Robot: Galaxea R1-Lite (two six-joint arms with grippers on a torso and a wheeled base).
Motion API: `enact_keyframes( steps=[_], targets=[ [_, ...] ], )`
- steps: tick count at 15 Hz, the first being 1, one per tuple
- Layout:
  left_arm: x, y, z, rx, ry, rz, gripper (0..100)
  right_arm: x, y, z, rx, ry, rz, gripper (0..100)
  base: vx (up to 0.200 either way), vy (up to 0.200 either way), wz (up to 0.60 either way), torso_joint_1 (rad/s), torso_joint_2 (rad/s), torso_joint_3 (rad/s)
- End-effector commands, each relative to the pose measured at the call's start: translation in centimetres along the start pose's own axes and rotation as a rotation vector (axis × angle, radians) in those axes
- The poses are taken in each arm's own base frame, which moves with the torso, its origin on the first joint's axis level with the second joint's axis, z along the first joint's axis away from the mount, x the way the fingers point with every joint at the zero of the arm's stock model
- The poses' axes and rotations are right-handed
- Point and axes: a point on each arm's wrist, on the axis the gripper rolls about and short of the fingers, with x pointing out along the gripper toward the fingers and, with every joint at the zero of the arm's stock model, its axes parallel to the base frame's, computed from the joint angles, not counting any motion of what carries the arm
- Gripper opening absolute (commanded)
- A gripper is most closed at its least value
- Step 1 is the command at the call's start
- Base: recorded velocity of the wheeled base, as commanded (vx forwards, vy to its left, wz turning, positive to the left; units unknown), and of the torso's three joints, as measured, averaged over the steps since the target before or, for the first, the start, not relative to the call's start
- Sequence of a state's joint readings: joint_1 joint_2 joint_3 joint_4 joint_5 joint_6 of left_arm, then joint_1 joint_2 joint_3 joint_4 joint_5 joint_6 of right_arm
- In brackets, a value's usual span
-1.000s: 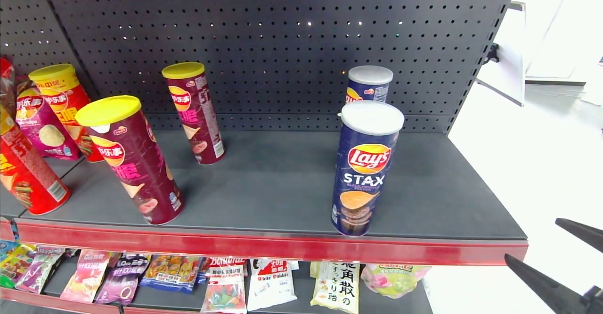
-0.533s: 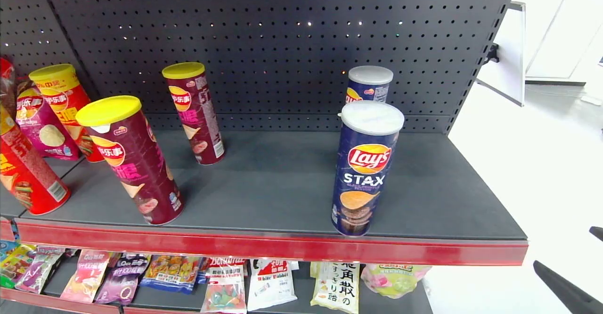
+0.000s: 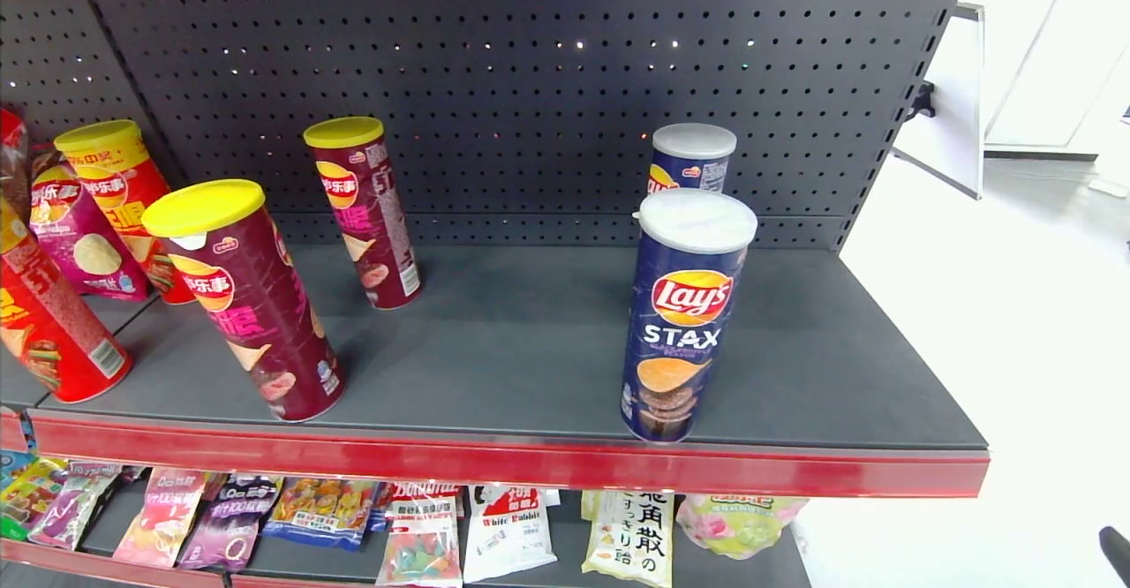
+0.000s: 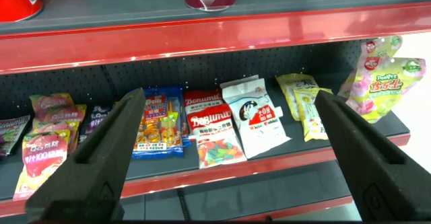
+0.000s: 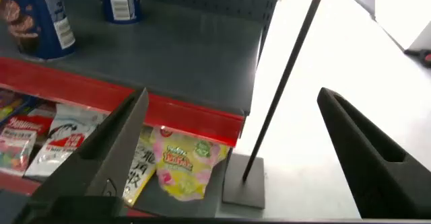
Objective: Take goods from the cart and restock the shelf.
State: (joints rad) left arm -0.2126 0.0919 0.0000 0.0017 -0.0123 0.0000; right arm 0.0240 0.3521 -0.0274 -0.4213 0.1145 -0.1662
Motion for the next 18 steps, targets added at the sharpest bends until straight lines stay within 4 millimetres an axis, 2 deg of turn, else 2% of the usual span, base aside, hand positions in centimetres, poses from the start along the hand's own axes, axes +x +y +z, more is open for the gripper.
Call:
enact_keyframes(
  steps=[1,5,7,9,10,12,13,15,18],
  targets=[
    [0.0,0.0,0.0,0.000,0.001,-0.001,100,-0.9,0.0,0.5,-0.016,-0.076,-0.040,100,0.000,0.000,0.00,0.000,0.00,0.000],
    [0.0,0.0,0.0,0.000,0.001,-0.001,100,-3.3,0.7,-1.2,-0.019,-0.039,-0.131,100,0.000,0.000,0.00,0.000,0.00,0.000],
    [0.0,0.0,0.0,0.000,0.001,0.001,100,-3.5,0.5,-0.3,-0.011,-0.016,-0.139,100,0.000,0.000,0.00,0.000,0.00,0.000],
    [0.0,0.0,0.0,0.000,0.001,-0.001,100,-3.1,0.3,0.8,-0.005,0.057,-0.107,100,0.000,0.000,0.00,0.000,0.00,0.000],
    [0.0,0.0,0.0,0.000,0.001,-0.001,100,-2.6,0.2,0.7,0.007,0.097,-0.099,100,0.000,0.000,0.00,0.000,0.00,0.000],
    [0.0,0.0,0.0,0.000,0.001,-0.001,100,-2.8,0.5,-0.6,0.012,0.109,-0.094,100,0.000,0.000,0.00,0.000,0.00,0.000],
    [0.0,0.0,0.0,0.000,0.001,0.001,100,-3.1,0.8,-2.2,0.004,0.112,-0.086,100,0.000,0.000,0.00,0.000,0.00,0.000],
    [0.0,0.0,0.0,0.000,0.001,0.001,100,-3.1,1.1,-4.1,0.016,0.129,-0.087,100,0.000,0.000,0.00,0.000,0.00,0.000],
    [0.0,0.0,0.0,0.000,0.001,-0.001,100,-3.1,1.3,-4.0,0.104,0.117,-0.016,100,0.000,0.000,0.00,0.000,0.00,0.000]
  ],
)
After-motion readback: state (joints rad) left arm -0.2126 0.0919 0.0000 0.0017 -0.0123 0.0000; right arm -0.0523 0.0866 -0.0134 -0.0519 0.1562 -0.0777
